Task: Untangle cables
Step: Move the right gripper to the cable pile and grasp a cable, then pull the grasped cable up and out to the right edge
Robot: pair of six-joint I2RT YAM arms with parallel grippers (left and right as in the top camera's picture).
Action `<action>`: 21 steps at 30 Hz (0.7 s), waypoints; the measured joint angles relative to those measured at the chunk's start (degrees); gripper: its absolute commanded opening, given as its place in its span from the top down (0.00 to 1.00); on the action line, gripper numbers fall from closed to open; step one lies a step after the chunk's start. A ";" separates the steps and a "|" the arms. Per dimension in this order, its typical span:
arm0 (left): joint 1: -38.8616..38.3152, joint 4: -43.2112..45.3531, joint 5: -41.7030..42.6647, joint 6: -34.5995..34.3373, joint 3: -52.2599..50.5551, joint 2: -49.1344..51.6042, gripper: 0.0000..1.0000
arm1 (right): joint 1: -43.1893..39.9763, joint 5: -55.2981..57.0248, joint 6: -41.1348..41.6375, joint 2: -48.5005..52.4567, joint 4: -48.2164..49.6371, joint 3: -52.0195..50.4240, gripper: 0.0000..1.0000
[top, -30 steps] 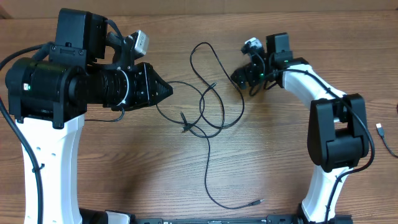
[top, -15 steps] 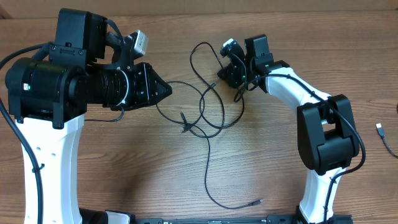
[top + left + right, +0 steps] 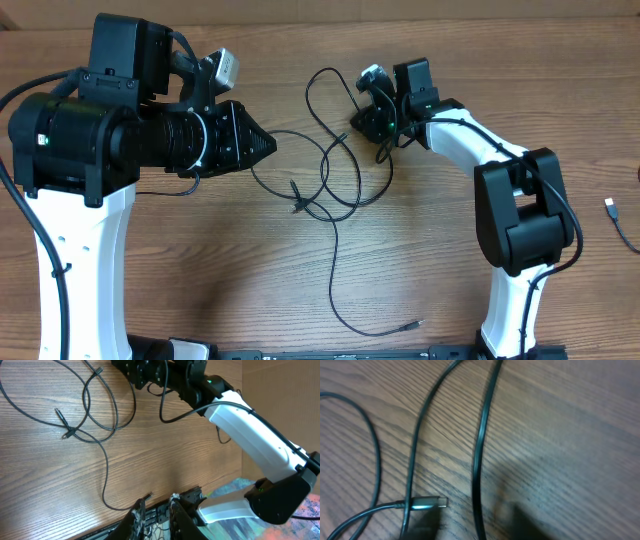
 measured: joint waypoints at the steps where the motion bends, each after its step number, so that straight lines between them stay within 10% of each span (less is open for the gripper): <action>1: 0.00 0.00 0.00 0.00 0.00 0.00 0.84 | 0.00 -0.02 0.61 0.37 0.31 0.00 0.96; 21: 0.00 0.00 -0.02 0.02 0.00 0.00 0.84 | -11.21 9.53 9.64 -9.86 -4.81 12.59 0.96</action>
